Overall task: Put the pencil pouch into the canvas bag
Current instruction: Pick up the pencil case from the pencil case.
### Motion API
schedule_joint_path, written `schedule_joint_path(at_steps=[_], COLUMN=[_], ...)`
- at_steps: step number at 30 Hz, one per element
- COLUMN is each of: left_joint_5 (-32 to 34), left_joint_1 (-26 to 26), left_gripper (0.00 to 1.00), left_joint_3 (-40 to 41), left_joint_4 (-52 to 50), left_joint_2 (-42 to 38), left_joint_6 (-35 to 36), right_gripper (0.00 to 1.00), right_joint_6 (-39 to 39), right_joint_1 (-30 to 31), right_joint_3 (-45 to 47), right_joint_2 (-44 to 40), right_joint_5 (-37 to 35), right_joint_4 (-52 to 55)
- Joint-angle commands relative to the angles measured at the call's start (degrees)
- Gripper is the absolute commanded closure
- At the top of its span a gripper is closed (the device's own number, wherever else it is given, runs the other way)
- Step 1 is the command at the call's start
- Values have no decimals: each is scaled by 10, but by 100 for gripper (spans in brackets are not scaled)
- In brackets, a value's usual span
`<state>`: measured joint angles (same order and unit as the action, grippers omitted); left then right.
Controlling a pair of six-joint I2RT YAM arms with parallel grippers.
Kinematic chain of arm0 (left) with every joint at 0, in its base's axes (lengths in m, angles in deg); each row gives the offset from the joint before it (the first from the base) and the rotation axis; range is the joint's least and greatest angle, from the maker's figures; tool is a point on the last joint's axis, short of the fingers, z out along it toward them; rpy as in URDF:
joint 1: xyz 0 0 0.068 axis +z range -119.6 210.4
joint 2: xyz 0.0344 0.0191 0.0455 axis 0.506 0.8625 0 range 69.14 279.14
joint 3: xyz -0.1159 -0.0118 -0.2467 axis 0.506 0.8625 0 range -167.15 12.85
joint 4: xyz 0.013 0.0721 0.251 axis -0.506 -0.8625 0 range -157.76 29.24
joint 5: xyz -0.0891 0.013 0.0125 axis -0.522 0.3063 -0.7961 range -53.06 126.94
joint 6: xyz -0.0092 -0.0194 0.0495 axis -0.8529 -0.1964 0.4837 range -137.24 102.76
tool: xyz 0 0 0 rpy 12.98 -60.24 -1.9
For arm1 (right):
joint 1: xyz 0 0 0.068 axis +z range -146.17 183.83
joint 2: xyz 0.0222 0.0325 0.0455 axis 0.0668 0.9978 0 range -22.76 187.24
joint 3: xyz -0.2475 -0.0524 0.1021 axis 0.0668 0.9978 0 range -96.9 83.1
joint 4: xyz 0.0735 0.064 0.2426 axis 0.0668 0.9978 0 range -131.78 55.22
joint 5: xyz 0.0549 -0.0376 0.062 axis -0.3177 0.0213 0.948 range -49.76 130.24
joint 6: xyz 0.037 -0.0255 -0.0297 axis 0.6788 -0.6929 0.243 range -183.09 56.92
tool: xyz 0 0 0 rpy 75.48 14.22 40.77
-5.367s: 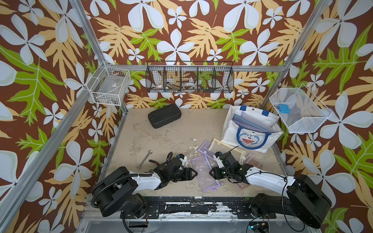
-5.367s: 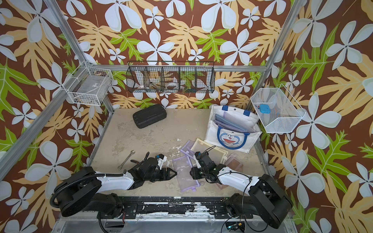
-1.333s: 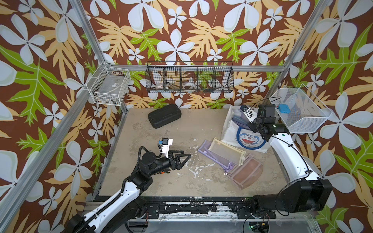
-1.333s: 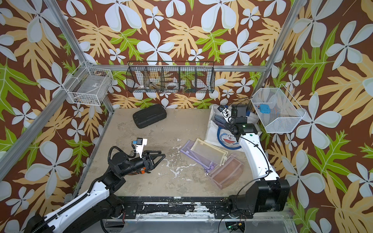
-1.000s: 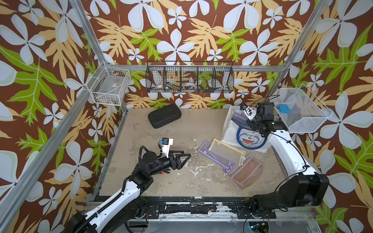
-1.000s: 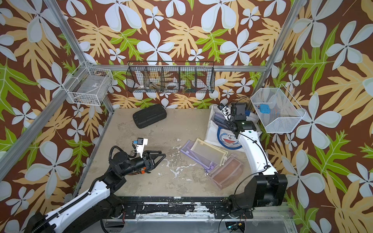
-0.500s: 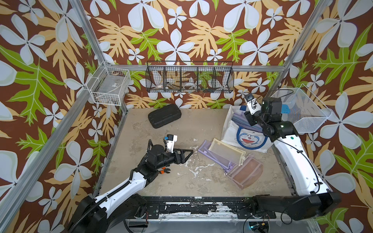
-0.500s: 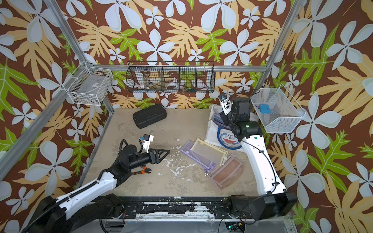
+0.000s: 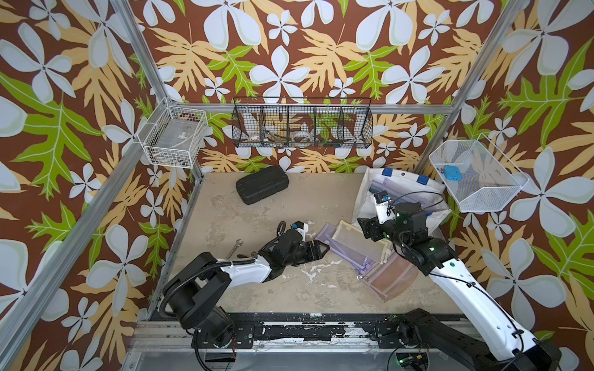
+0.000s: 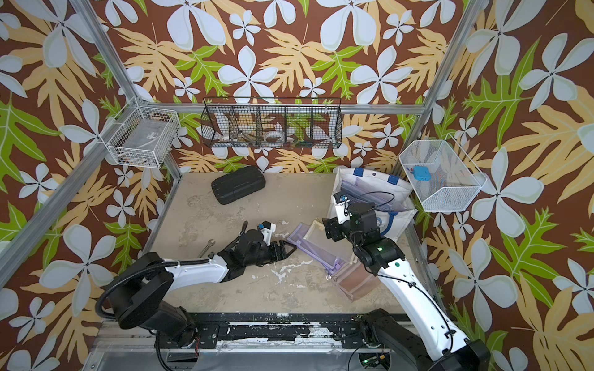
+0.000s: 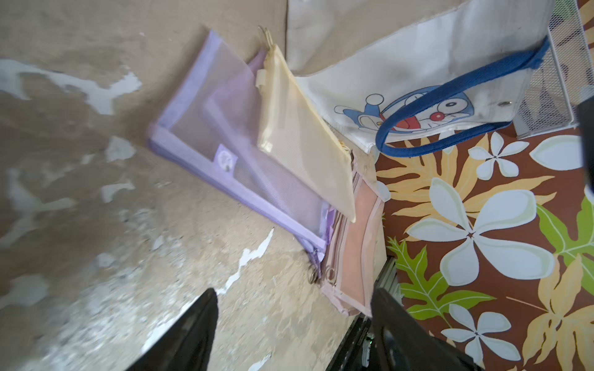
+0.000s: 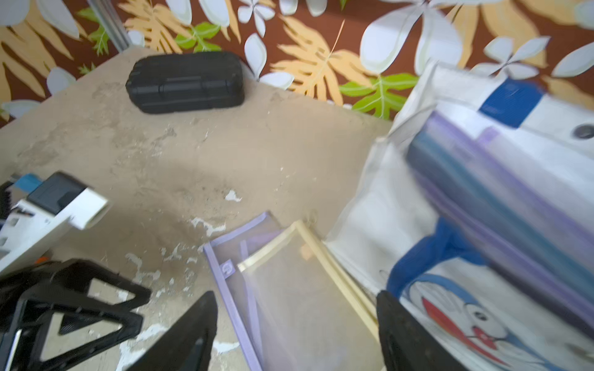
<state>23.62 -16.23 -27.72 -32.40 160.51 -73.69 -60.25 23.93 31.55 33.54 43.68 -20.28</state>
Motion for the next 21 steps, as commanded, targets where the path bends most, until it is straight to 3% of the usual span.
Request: schedule_joint_path(at_steps=[1,9,12,17,21], left_joint_5=[39,62,57,46,43], left_joint_1=[-12,0,0,2,2], left_gripper=[27,37,42,44,52], left_joint_3=[-41,-160,-184,-206,-222], left_joint_4=[30,-14,-8,-7,-9], left_joint_2=[45,183,212,238,249], left_joint_6=[-36,-27,-29,-44,-47], right_gripper=[20,16,3,2,2], right_joint_6=[30,45,46,43,33], right_joint_1=[0,0,0,0,0], right_joint_3=[35,76,97,115,114], right_joint_2=[-28,-85,-110,-132,-135], right_joint_5=[28,41,42,28,9], right_joint_4=[-27,-44,-49,-41,-42])
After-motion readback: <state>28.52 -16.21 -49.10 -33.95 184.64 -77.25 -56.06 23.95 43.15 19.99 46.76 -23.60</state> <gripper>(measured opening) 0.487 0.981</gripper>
